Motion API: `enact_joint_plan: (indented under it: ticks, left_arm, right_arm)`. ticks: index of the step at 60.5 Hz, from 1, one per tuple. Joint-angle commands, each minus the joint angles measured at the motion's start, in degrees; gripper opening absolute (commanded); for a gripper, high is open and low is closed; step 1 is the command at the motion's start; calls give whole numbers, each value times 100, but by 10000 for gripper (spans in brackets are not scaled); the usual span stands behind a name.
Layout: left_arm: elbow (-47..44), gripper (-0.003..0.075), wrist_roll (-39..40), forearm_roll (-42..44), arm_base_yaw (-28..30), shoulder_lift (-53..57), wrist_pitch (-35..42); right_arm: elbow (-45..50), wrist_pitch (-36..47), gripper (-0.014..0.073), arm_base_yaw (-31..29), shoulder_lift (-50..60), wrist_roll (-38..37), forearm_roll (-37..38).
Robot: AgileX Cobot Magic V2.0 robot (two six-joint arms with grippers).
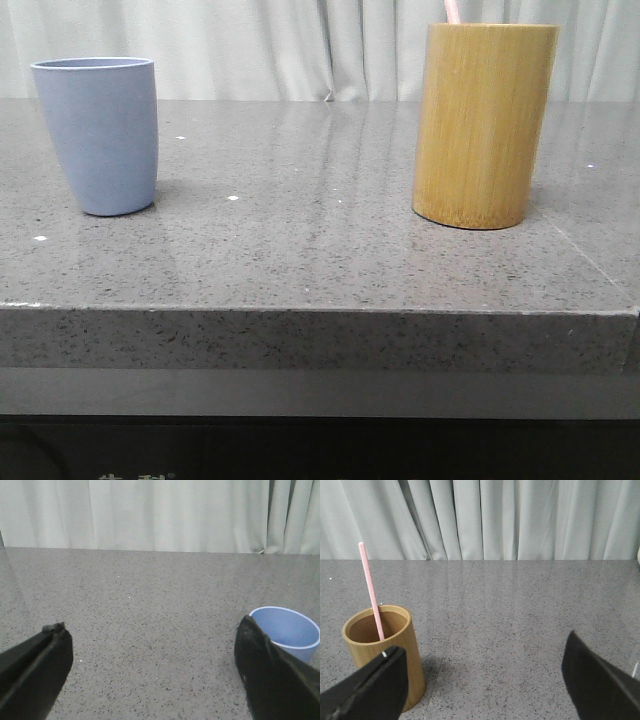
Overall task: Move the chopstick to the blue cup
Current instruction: 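Reach the left gripper down and grasp the light blue cup rim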
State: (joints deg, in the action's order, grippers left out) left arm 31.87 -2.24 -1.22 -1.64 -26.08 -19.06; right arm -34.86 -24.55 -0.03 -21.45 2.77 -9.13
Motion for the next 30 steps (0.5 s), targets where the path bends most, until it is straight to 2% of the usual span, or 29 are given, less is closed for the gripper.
enact_joint_plan:
  ticks: [1,8,22,30]
  left_arm:
    - [417,596,-164,-33,-98,-320,144]
    - [1178,586,-432,-33,-403,-1047,-532]
    - [3014,585,-583,0,-1453,-2635,-1776]
    - [4201,585,-583,54,-2149,-3596,-2985]
  right_arm:
    - [-208,435,635,-23,-86,26,-33]
    - [-208,435,635,-23,-86,26,-33]
    - [-208,428,635,-23,-86,26,-33]
    - [-208,428,635,-23,-86,26,-33]
